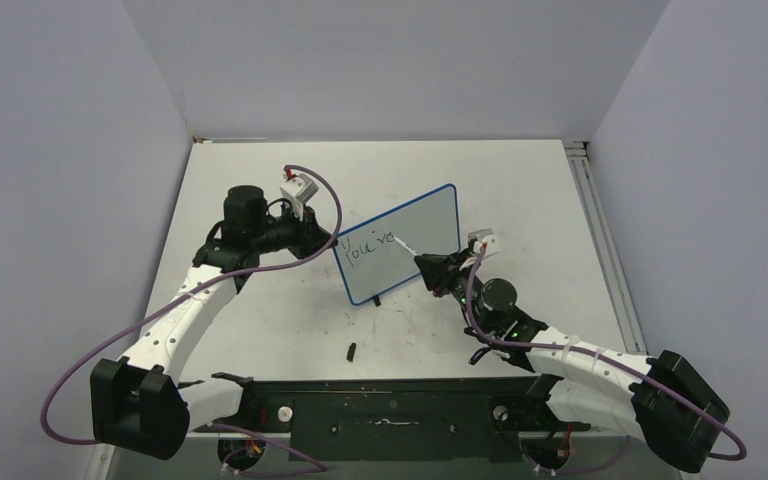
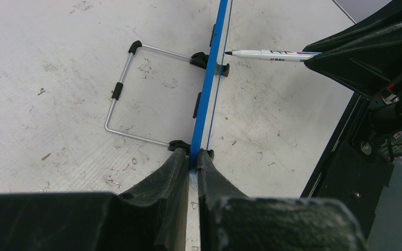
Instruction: Write a sentence on the whiteboard
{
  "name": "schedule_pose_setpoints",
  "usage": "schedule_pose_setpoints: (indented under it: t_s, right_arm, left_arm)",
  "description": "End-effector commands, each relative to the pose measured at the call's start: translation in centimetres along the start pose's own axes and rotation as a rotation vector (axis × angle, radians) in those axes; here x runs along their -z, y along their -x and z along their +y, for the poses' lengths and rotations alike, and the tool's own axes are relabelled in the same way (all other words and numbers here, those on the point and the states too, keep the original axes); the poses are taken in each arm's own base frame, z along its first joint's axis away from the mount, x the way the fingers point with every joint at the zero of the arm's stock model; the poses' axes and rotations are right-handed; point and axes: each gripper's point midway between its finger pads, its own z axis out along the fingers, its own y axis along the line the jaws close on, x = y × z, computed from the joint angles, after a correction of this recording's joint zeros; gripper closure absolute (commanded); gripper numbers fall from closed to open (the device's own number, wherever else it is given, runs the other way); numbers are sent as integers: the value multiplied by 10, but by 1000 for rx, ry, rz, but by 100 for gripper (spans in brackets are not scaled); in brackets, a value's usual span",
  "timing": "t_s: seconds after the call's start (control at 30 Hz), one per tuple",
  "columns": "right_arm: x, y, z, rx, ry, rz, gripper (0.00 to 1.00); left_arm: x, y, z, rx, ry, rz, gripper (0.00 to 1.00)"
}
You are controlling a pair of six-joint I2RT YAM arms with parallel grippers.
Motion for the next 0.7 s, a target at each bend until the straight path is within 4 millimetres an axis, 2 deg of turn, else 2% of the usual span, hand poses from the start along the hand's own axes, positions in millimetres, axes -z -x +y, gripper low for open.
schedule_pose_setpoints:
  t_s: [0.0,0.67]
  right_arm:
    - [-9,34,15,-17,46,-107,95]
    - [-13,35,14,-20,39,-124,95]
  left_arm:
    - [-1,3,-5,7,-24,-5,100]
    - [-1,3,-5,9,-28,-4,100]
